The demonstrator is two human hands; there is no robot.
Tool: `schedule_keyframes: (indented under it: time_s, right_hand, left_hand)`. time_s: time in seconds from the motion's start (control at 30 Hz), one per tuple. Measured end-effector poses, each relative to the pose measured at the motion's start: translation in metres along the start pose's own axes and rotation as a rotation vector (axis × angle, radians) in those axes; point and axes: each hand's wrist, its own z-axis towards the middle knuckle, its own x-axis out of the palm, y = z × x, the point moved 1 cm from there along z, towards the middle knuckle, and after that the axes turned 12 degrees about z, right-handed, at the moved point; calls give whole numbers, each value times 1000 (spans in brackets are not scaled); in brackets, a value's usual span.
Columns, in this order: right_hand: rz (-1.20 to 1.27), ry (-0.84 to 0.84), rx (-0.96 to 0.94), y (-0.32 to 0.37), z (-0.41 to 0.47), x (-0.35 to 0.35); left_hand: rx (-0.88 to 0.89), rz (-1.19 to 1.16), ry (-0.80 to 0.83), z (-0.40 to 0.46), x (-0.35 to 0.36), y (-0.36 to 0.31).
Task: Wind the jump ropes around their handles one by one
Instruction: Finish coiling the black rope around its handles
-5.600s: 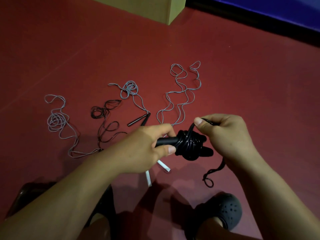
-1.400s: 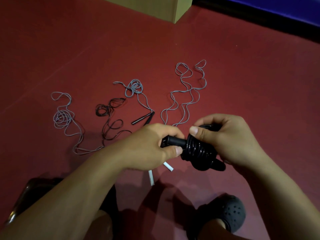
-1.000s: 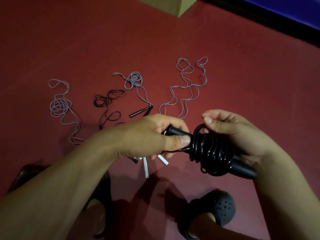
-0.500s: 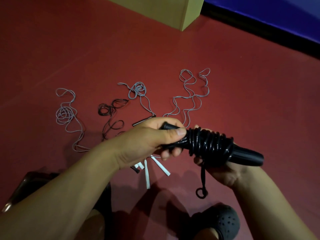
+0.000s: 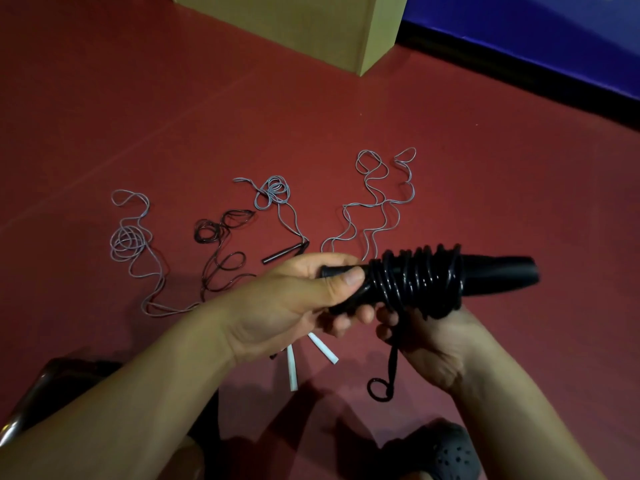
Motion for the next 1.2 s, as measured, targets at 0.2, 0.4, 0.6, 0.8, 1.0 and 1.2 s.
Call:
schedule_keyframes:
  time_s: [0.2,0.4,0.6,0.8,1.0,1.2]
  right_hand:
    - [-128,-10,-26,3,1,15]
    - [-251,41,57,-2,-6,22]
    - [-323,84,132,-2,-9,25]
    - [-455,79,156,3,-10,22]
    - [-478,70,69,8,-11,22]
    - [-467,89,5,8,-11,23]
  left_hand:
    - [-40,-36,-239,8,-1,2]
    - [-169,213,-550,15,-10,12]
    - [-184,712,-691,11,-12,23]
    - [-169,848,-750,11,-15,23]
    - [-178,843,-807,12,-28,25]
    - [-278,907,-818,11,-36,33]
